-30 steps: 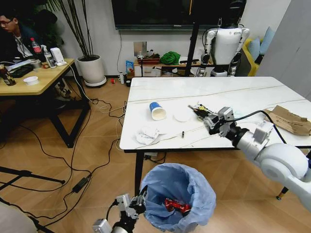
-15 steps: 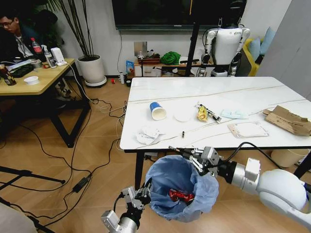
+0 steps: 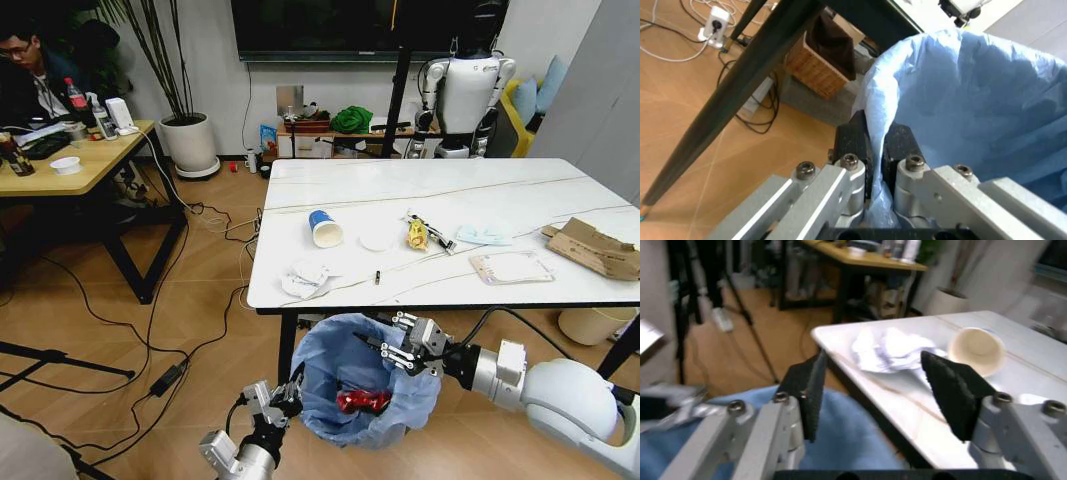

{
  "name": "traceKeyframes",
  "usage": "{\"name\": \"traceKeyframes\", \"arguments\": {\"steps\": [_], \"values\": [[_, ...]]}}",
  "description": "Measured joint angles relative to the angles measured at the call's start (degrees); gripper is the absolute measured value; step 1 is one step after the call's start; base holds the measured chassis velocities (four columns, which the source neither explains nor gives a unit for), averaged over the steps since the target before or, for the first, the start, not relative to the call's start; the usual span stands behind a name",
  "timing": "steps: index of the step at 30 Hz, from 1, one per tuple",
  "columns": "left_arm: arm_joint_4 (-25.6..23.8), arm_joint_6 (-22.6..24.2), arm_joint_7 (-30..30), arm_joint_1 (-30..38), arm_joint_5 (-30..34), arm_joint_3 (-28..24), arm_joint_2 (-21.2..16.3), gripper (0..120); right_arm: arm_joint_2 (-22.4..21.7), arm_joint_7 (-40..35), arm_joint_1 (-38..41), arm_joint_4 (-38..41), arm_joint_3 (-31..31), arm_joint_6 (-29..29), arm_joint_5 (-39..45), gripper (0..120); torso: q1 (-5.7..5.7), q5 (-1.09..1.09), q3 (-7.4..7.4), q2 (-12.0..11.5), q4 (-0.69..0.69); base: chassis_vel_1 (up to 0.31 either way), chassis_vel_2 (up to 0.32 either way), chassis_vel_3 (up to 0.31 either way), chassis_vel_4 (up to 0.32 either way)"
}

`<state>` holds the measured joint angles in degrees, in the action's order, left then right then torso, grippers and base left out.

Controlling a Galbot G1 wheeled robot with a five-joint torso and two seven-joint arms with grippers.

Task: Pick up the trash bin and place the trash from the table into it.

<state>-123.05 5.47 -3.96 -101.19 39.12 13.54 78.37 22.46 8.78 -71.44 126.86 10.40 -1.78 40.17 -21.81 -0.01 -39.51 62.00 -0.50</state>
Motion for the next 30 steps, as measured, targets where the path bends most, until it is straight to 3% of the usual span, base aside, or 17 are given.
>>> {"name": "traceKeyframes", "arguments": {"steps": [2, 4, 13, 30], "values": [[-0.37, 0.0, 0.02, -0.69, -0.19, 0.27, -0.23, 1, 0.86, -1.68, 0.82, -0.49, 0.11, 0.98, 1.39, 58, 0.0, 0.01, 0.0, 0.0, 0.0, 0.0, 0.0, 0.0, 0.0], [-1.33, 0.0, 0.07, -2.36, -0.57, 1.19, -1.18, 1, 3.73, -6.96, 2.33, -2.0, 0.72, 4.05, 5.15, 70, 0.0, 0.01, 0.0, 0.0, 0.01, 0.0, 0.0, 0.0, 0.0], [-2.8, 0.44, -0.5, -3.26, 0.48, 2.15, -4.85, 1, 12.91, -20.39, 4.87, -7.34, 1.17, 10.48, 10.77, 99, 0.0, 0.0, 0.0, 0.0, 0.0, 0.0, 0.0, 0.0, 0.0], [-4.37, 0.48, -0.6, -5.41, 1.65, 6.49, -5.98, 1, 20.38, -22.04, 17.15, -18.5, -12.18, 11.18, 12.33, 97, 0.0, 0.01, 0.0, 0.0, 0.0, 0.0, 0.0, 0.0, 0.0]]}}
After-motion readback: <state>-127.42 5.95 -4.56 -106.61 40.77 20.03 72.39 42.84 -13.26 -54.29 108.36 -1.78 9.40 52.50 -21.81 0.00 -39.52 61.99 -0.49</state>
